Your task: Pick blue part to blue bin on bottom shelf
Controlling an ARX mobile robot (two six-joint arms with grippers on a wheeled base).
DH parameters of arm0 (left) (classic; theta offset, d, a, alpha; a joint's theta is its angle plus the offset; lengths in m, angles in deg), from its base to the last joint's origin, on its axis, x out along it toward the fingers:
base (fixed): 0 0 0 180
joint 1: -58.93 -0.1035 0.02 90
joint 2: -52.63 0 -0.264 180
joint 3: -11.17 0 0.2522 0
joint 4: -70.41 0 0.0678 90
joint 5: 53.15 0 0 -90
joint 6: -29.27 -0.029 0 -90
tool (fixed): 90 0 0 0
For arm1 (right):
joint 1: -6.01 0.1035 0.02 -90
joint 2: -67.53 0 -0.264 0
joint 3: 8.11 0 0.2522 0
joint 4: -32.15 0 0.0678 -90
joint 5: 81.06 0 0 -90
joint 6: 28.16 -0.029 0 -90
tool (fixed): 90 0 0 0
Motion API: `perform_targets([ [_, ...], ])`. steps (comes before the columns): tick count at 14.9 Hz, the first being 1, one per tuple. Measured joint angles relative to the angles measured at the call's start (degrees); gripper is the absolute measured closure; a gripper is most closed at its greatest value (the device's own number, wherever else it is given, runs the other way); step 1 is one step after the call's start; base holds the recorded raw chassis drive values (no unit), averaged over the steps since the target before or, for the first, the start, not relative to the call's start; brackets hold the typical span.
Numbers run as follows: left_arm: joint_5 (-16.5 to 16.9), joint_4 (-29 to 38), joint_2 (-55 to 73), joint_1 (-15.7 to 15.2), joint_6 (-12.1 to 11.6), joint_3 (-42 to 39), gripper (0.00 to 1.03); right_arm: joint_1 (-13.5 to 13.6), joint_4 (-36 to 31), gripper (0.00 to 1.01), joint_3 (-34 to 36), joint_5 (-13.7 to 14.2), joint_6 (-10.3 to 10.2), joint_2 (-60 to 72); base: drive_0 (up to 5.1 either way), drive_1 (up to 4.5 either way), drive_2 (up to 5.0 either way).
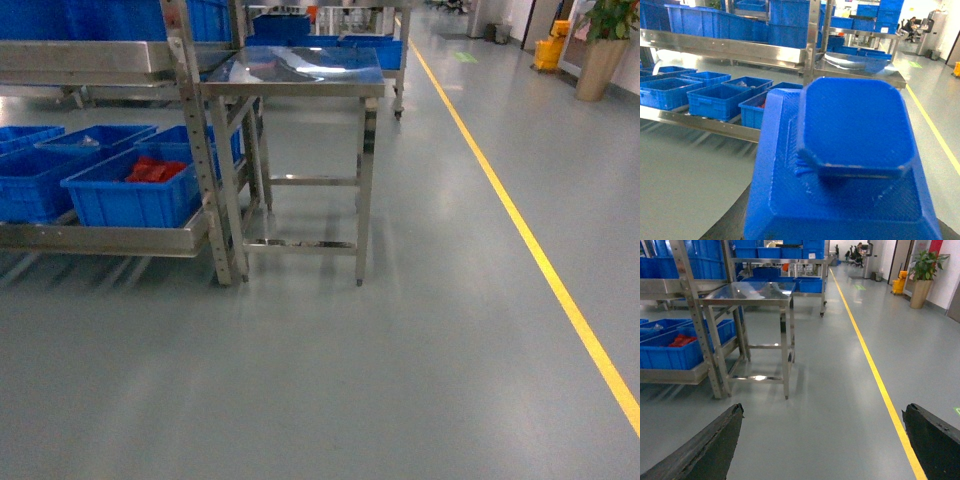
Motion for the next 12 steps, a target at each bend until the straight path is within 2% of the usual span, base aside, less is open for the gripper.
perform_targets([
  [12,0.02,0.07,0.00,0.02,0.00,0.00,0.59,0.00,0.07,0.03,0.00,0.00,0.00,0.00,0.0,4.09,-4.1],
])
